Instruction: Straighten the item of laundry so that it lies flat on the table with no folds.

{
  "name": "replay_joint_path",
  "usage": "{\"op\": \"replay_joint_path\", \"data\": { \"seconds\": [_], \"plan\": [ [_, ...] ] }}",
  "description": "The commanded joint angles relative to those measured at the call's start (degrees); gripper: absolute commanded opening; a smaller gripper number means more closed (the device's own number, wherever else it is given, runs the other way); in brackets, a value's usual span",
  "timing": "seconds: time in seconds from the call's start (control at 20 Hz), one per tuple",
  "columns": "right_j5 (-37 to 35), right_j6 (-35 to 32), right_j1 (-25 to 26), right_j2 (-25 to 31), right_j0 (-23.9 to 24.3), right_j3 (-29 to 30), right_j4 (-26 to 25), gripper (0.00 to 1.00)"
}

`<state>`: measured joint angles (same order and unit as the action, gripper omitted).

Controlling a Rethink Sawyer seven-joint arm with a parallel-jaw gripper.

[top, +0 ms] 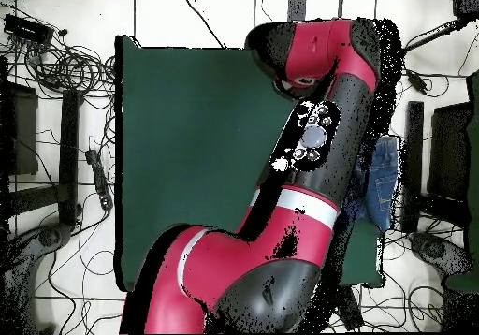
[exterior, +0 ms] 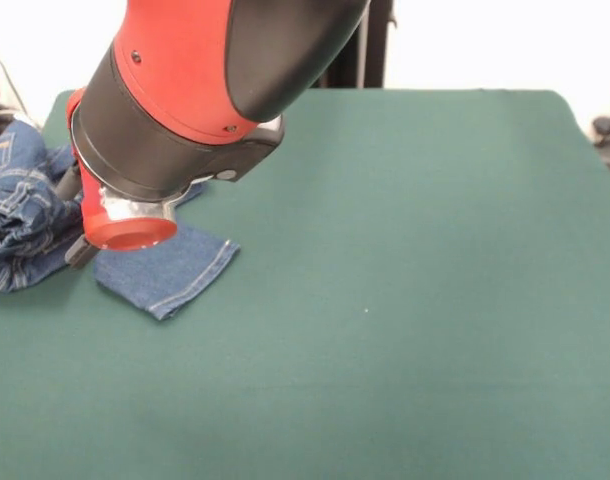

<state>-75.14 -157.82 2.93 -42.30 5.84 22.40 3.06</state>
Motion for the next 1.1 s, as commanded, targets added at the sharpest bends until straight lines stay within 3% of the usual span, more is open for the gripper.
{"op": "replay_joint_path", "data": {
  "seconds": [0.05,1.1],
  "plan": [
    [-0.17,-14.51,1.58,5.08,-1.57,10.66,1.98,1.0],
    [6.84,-9.35,1.95,4.6,-1.15,14.98,-0.55,1.0]
  ]
}}
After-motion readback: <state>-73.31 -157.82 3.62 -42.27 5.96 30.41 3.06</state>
